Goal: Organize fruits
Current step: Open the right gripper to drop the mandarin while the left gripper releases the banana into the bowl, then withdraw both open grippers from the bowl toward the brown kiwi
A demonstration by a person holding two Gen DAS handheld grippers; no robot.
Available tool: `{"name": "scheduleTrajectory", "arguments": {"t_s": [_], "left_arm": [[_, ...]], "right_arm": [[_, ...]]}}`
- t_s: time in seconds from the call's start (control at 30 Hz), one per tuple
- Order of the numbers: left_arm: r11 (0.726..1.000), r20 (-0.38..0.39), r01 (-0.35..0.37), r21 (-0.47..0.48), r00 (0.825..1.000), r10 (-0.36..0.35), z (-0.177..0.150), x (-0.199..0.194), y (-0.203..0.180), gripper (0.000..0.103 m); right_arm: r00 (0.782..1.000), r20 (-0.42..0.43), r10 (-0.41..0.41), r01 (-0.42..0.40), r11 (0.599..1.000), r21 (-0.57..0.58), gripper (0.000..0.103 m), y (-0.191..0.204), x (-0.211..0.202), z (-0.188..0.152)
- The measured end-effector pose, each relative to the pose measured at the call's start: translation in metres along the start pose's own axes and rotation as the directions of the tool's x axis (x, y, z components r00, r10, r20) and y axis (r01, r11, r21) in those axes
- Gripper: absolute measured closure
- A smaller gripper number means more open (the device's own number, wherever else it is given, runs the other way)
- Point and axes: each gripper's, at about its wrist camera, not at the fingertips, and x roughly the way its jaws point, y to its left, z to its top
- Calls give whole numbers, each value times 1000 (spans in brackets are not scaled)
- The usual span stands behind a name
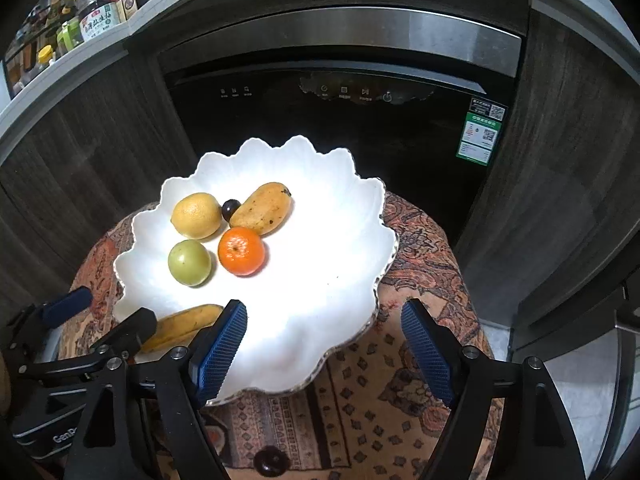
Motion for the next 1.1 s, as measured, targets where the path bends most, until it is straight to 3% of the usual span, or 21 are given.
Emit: {"name": "scheduleTrajectory", "arguments": {"t_s": [0.63, 1.1], "left_arm": [[998, 105, -54, -24, 993, 57, -18, -85, 25, 1], [995, 118, -87, -54, 989, 93, -42, -109, 50, 1]], "right_arm": [[995, 99, -17, 21, 999, -38, 19, 28, -76, -13], [992, 123, -36, 44, 997, -63, 12, 53, -100, -35]]}}
